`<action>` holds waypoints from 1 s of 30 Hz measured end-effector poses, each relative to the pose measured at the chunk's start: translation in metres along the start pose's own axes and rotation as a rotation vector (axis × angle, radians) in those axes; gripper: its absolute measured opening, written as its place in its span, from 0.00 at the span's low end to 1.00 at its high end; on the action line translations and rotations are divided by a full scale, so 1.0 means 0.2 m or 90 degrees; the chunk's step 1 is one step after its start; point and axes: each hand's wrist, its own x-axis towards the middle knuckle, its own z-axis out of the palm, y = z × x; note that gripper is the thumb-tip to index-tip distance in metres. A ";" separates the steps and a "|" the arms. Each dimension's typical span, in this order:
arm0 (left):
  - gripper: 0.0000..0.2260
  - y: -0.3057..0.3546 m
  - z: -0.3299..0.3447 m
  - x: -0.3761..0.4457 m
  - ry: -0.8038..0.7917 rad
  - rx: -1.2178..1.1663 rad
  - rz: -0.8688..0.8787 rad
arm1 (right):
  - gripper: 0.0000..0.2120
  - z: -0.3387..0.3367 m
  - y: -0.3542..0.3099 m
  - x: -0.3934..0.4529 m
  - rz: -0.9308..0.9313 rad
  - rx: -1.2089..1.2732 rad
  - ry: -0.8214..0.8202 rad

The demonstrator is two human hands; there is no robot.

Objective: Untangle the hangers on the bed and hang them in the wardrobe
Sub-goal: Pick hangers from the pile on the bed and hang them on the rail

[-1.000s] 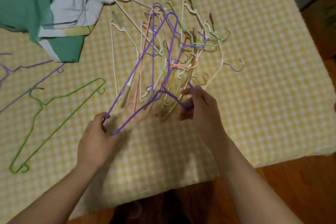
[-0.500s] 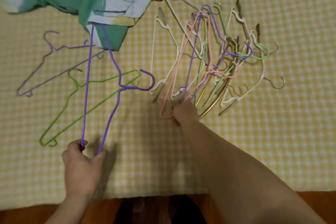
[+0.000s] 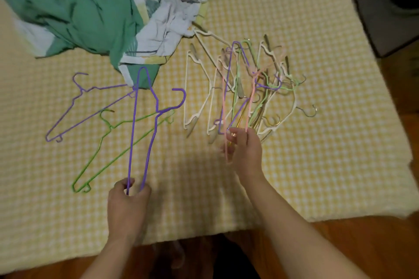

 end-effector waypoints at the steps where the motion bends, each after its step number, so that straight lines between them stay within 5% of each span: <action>1: 0.16 0.05 -0.04 -0.05 -0.017 -0.009 0.003 | 0.10 -0.04 -0.05 -0.06 0.000 0.012 -0.010; 6: 0.18 0.33 -0.23 -0.25 -0.103 -0.124 0.049 | 0.06 -0.21 -0.31 -0.35 0.009 0.075 -0.053; 8: 0.19 0.44 -0.28 -0.30 -0.166 -0.185 0.062 | 0.13 -0.26 -0.39 -0.43 0.004 0.113 -0.041; 13: 0.19 0.57 -0.43 -0.40 -0.368 -0.186 0.152 | 0.17 -0.36 -0.48 -0.79 -0.061 0.248 0.071; 20: 0.23 0.51 -0.57 -0.45 -0.739 0.042 0.305 | 0.12 -0.40 -0.16 -1.42 -0.117 0.228 0.347; 24: 0.25 0.44 -0.62 -0.60 -0.836 0.264 0.428 | 0.14 -0.34 0.15 -1.93 -0.021 0.214 0.466; 30: 0.14 0.25 -0.49 -1.14 -0.974 0.454 0.530 | 0.18 -0.58 0.51 -2.63 -0.004 0.440 0.679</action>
